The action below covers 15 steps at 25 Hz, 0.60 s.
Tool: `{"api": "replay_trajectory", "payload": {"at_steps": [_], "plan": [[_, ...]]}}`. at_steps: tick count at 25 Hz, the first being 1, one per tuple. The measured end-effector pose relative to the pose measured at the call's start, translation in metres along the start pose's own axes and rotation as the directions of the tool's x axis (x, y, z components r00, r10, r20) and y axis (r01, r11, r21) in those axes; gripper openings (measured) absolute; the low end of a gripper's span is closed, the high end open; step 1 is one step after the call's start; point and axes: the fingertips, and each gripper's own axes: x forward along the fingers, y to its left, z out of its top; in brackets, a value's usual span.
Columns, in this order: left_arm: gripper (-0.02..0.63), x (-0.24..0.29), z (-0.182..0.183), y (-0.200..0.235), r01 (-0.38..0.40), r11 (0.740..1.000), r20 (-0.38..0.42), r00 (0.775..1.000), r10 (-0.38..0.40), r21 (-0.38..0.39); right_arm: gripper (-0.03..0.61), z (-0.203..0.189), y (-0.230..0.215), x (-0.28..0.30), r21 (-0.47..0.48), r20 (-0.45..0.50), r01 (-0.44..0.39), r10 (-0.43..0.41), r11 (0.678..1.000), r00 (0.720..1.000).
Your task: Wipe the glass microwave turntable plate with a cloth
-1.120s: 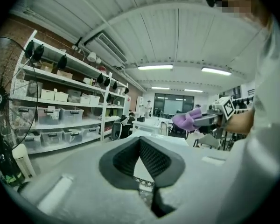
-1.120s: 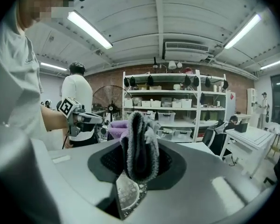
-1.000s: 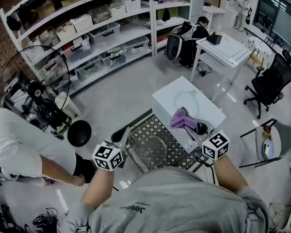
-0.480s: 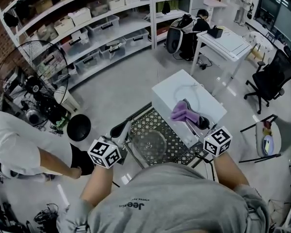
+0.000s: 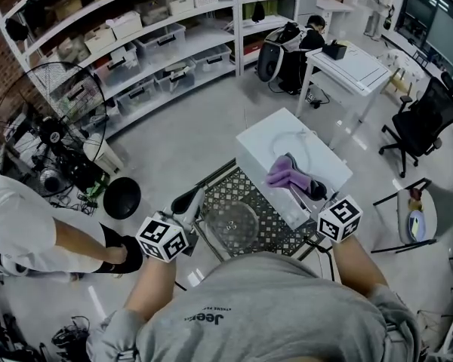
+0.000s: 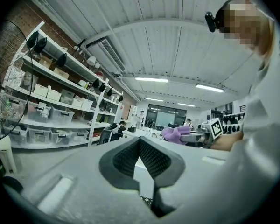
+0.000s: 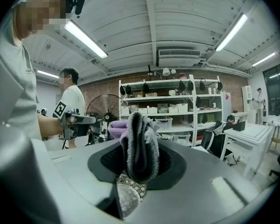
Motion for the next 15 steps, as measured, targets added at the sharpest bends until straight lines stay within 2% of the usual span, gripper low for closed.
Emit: {"api": "replay_trajectory", "payload": {"at_steps": [15], "plan": [[-0.002, -0.0015, 0.0042, -0.005, 0.008, 1.0, 0.006, 1.0, -0.008, 0.0, 0.106, 0.001, 0.0043, -0.0014, -0.038, -0.021, -0.009, 0.008, 0.999, 1.0]]}}
